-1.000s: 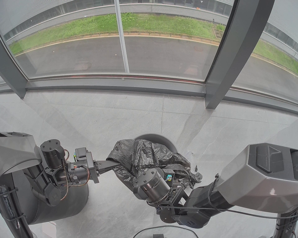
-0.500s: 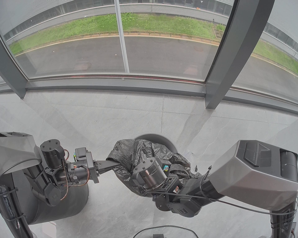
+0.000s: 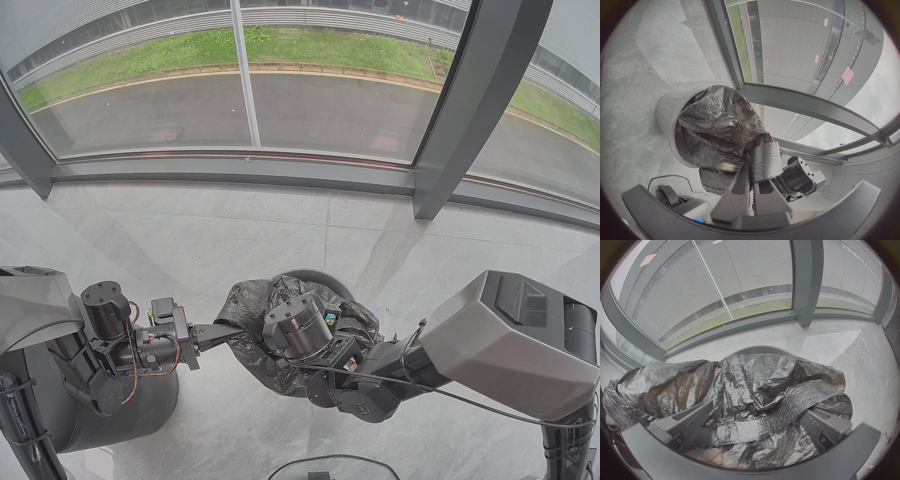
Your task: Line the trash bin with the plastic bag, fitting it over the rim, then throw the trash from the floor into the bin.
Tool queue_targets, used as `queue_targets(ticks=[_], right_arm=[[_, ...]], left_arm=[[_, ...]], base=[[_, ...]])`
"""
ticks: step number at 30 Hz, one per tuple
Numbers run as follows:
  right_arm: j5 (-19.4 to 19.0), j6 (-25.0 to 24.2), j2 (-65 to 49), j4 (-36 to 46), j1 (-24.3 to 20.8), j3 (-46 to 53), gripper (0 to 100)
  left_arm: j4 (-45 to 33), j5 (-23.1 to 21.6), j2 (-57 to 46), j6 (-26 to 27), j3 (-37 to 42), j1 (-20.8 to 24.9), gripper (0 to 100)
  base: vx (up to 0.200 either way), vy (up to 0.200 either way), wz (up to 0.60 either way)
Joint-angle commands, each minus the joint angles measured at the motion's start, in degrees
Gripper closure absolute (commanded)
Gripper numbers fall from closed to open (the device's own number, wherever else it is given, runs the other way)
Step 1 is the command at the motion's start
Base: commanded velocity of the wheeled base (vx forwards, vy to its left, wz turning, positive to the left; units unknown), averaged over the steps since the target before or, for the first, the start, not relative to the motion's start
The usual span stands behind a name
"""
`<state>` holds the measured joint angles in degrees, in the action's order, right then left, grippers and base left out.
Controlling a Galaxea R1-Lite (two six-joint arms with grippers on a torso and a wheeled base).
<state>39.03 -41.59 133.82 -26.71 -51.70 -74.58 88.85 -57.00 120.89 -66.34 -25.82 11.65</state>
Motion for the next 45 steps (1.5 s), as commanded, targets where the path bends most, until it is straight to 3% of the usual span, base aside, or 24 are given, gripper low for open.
queue_targets(ticks=[1, 11, 12, 24, 36, 45], right_arm=[[-0.01, 0.11, 0.3, -0.01, -0.42, -1.09, 0], [-0.01, 0.37, 0.3, -0.01, -1.12, -1.27, 0], [-0.01, 0.37, 0.22, -0.01, -1.12, -1.27, 100], [0.08, 0.02, 1.1, -0.45, -2.35, 0.67, 100], [0.08, 0.37, -4.62, -0.8, 4.42, 0.23, 100], [-0.19, 0.46, -5.76, -0.45, 5.47, -2.59, 100]], left_arm=[[0.01, -0.04, 0.04, -0.02, -0.02, -0.05, 100], [0.01, -0.04, -0.04, -0.02, -0.02, -0.05, 100], [0.01, -0.04, 0.04, -0.02, -0.02, -0.05, 100], [0.01, 0.05, -0.04, -0.02, -0.02, -0.05, 100], [0.01, 0.14, -1.19, 0.16, 0.77, -0.32, 100], [0.01, 0.05, 0.75, 0.51, -0.81, -2.51, 100]], base=[[0.0, 0.0, 0.0], [0.0, 0.0, 0.0], [0.0, 0.0, 0.0], [0.0, 0.0, 0.0], [0.0, 0.0, 0.0], [0.0, 0.0, 0.0]])
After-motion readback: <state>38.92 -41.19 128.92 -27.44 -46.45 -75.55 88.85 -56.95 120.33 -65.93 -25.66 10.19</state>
